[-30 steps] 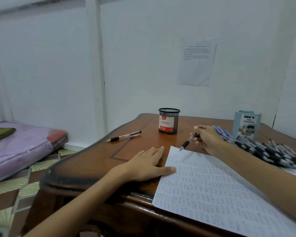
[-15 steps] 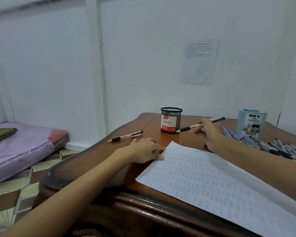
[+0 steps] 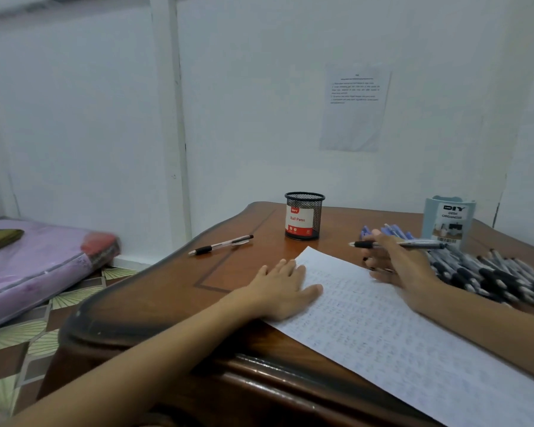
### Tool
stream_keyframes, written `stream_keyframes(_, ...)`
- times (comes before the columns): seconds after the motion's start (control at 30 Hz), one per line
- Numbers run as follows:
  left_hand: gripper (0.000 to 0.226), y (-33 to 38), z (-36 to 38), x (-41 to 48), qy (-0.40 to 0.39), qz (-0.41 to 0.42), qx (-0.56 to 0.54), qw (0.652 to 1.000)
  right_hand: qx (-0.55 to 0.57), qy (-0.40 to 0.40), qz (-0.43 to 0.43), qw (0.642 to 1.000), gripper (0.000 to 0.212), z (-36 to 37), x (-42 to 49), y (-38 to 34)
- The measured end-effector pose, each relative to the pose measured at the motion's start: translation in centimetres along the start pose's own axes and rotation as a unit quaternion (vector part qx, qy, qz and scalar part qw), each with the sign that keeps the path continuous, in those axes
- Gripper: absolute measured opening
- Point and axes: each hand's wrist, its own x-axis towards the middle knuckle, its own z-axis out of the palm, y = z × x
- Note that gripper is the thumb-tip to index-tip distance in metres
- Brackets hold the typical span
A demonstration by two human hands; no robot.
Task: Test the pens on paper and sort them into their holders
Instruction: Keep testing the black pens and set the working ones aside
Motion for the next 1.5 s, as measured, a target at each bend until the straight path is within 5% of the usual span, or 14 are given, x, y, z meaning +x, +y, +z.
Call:
stream_keyframes(0.37, 0.054, -3.1, -2.7, 2.4, -0.063, 0.078, 0.066, 0.993, -0.148, 0.025, -0.071, 0.986, 0.016, -0.6, 1.1, -0.3)
stream_keyframes(0.53, 0.044, -2.9, -3.5, 3.5, -0.119, 0.129, -0.043, 0.984, -0.089, -0.026, -0.072, 0.993, 0.015, 2.6, 2.8, -1.2)
stream_keyframes(0.73, 0.038, -2.3, -1.5, 3.3, -0.015, 0.117, -0.112, 0.987, -0.088, -0.015, -0.026, 0.996, 0.015, 3.3, 3.6, 0.9)
stream_keyframes(0.93, 0.060, -2.2, -0.8, 3.8, -0.022, 0.104, -0.037, 0.994, -0.197, 0.043, -0.076, 0.976, 0.038, 1.7, 4.6, 1.4)
stream_keyframes(1.33, 0.060, -2.3, -0.6, 4.3, 0.011, 0.109, -0.031, 0.993, -0.226, -0.012, -0.032, 0.973, 0.032, 2.7, 5.8, 1.9)
stream_keyframes(1.5, 0.061, -2.0, -0.6, 4.3, 0.018, 0.105, -0.024, 0.994, -0.271, 0.060, -0.087, 0.957, 0.038, 3.5, 6.6, 2.4)
